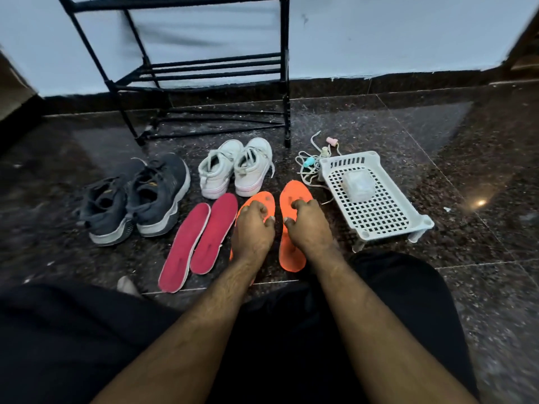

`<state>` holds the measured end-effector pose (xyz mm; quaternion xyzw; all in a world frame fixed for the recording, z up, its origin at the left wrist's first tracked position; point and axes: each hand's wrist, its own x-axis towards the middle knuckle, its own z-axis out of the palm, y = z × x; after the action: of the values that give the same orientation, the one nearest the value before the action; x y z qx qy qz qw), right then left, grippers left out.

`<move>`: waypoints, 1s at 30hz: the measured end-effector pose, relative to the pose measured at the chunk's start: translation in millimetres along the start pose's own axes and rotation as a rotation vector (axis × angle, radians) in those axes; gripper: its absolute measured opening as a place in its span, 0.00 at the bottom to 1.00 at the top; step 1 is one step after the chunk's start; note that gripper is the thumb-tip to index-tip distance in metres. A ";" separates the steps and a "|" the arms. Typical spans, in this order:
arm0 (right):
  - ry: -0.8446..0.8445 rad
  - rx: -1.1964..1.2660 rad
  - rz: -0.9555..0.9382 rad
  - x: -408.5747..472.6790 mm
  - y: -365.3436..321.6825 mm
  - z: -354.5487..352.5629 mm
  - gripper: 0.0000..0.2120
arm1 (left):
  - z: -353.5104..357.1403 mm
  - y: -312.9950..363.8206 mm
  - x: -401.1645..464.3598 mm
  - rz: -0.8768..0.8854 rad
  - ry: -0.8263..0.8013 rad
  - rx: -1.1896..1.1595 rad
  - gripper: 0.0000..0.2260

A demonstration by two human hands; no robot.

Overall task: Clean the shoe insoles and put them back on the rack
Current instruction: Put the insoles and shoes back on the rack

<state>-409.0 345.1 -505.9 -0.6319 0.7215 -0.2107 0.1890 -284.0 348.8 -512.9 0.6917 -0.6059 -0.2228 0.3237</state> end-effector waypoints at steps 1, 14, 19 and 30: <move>-0.012 -0.054 0.016 -2.0 -1.3 6.8 0.23 | -4.5 -10.0 -2.2 -0.037 -0.022 0.043 0.10; -0.160 -0.349 0.139 0.4 2.6 47.9 0.35 | 12.2 -58.0 -22.2 -0.182 -0.039 0.428 0.33; -0.129 -0.404 0.140 2.7 6.6 56.3 0.36 | 17.1 -57.7 -16.4 -0.222 -0.038 0.424 0.38; -0.164 -0.171 0.237 -1.4 2.8 39.5 0.39 | 7.5 -46.4 -19.5 -0.299 0.007 0.088 0.32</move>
<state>-389.8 344.3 -540.5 -0.5714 0.7883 -0.0727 0.2164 -260.3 369.3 -553.1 0.7885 -0.5042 -0.2394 0.2583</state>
